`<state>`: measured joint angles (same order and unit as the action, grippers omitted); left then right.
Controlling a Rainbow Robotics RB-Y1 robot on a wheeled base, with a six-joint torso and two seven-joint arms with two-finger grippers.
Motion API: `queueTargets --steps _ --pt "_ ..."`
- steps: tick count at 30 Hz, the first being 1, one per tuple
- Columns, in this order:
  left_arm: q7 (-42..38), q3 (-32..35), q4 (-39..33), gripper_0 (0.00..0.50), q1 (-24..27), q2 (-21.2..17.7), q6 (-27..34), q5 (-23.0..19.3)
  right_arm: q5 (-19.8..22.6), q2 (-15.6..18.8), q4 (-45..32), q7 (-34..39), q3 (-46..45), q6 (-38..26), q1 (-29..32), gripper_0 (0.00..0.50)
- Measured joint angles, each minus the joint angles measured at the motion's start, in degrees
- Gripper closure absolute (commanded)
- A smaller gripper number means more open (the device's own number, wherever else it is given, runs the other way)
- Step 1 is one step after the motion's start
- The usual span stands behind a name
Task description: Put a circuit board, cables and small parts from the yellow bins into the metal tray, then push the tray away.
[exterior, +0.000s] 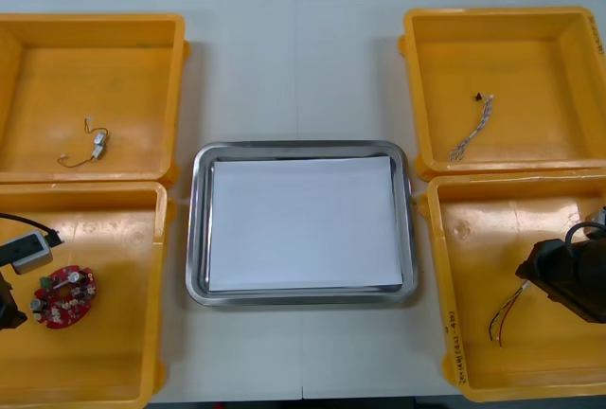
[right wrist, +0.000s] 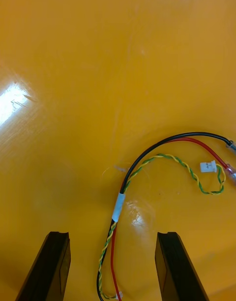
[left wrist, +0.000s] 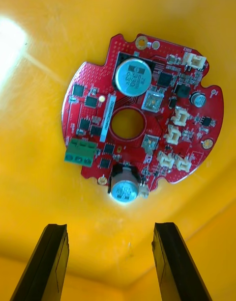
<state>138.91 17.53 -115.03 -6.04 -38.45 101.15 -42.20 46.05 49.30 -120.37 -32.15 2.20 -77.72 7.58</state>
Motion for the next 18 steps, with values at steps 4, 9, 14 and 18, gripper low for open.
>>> queueTargets --steps 4,9,14,18 --pt "-5.1 1.5 -1.6 0.000 0.8 0.0 3.4 -0.3 -1.0 -0.1 0.4 0.0 0.7 0.2 -0.2 0.000" --pt "-21.7 3.2 -3.5 0.000 2.2 0.1 6.8 -1.3 -2.9 -0.2 1.1 0.0 2.1 0.8 -0.6 0.000" --pt "-33.4 3.5 -3.5 0.000 3.9 0.1 7.4 -2.1 -7.5 -0.3 1.2 4.4 4.8 2.5 -0.9 0.000" --pt "-34.1 3.5 -3.5 0.000 5.3 0.1 8.1 -2.4 -8.1 -0.5 1.3 9.0 6.6 2.6 -1.4 0.000"
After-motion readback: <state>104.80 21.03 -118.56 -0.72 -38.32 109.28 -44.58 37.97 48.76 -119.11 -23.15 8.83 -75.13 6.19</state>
